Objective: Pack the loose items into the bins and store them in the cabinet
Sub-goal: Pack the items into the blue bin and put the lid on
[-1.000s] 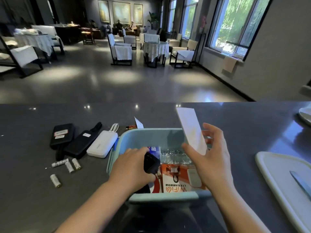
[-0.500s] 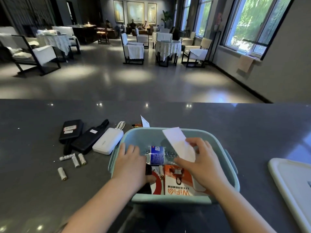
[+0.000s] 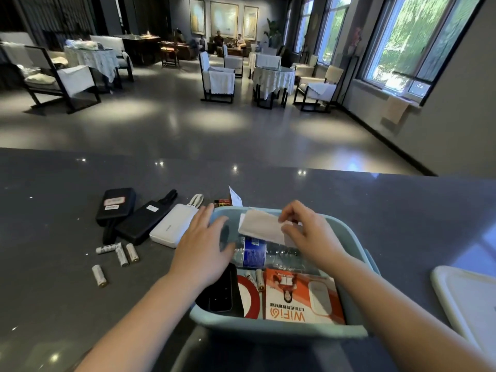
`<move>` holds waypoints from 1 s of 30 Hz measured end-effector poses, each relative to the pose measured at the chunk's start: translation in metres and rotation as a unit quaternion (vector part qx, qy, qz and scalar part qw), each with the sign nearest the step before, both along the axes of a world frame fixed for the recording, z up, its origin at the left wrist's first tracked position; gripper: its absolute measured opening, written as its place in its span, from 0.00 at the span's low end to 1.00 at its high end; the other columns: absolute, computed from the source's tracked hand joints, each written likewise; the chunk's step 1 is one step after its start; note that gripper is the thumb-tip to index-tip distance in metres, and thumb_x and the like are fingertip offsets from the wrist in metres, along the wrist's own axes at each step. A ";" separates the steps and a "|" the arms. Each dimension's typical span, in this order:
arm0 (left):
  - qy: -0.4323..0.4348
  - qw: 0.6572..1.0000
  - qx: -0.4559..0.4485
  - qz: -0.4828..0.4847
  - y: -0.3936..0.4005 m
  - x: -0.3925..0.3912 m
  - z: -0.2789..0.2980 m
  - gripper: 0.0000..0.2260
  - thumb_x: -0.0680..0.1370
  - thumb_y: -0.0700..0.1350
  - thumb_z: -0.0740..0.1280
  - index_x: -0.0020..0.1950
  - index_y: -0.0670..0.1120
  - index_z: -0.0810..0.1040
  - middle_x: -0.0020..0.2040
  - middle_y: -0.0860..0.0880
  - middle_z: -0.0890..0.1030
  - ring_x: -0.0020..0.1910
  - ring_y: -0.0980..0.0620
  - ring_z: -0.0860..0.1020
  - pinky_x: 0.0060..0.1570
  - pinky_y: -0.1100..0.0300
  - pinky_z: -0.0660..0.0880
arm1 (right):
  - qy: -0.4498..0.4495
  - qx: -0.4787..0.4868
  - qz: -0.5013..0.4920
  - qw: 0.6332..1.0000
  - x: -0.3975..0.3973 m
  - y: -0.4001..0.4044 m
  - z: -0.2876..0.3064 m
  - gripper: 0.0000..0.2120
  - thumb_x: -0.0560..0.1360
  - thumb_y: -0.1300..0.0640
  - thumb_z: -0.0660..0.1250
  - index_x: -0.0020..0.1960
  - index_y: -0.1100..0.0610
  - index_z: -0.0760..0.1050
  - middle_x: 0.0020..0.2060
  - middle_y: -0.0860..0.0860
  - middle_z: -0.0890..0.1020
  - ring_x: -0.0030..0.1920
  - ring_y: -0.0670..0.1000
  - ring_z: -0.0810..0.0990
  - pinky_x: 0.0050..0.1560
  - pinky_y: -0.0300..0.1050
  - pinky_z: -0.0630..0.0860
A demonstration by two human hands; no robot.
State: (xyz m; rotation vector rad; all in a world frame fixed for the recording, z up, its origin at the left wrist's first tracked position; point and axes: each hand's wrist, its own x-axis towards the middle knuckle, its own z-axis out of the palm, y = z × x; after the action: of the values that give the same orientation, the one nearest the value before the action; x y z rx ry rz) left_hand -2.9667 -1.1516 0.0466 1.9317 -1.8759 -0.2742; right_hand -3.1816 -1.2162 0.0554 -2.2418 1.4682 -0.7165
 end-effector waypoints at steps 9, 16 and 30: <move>-0.036 0.999 0.014 0.005 0.004 -0.004 0.000 0.25 0.78 0.56 0.60 0.74 0.54 0.59 0.78 0.52 0.46 0.77 0.52 0.45 0.73 0.52 0.52 | 0.134 -0.157 -0.004 0.979 0.007 -0.007 -0.017 0.04 0.75 0.54 0.69 0.49 0.51 0.81 0.45 0.46 0.81 0.46 0.46 0.75 0.43 0.44 0.78; -0.052 0.999 0.016 0.003 0.004 -0.004 -0.002 0.24 0.78 0.58 0.60 0.73 0.54 0.61 0.78 0.51 0.47 0.77 0.51 0.45 0.73 0.52 0.53 | 0.181 -0.139 -0.003 0.974 0.008 -0.009 -0.022 0.08 0.78 0.55 0.65 0.53 0.49 0.81 0.48 0.45 0.82 0.49 0.47 0.77 0.46 0.43 0.76; -0.009 1.000 0.007 0.003 0.002 0.000 -0.003 0.23 0.78 0.56 0.60 0.72 0.55 0.63 0.78 0.53 0.51 0.77 0.53 0.47 0.72 0.54 0.54 | 0.074 -0.058 -0.032 0.995 0.010 -0.011 -0.028 0.08 0.76 0.50 0.67 0.54 0.46 0.80 0.48 0.41 0.82 0.47 0.41 0.78 0.49 0.39 0.77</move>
State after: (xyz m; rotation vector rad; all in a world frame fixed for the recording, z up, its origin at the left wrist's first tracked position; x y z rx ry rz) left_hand -2.9663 -1.1493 0.0440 1.9551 -1.8831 -0.2690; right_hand -3.1721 -1.2273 0.0272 -2.3896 1.6131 -0.6844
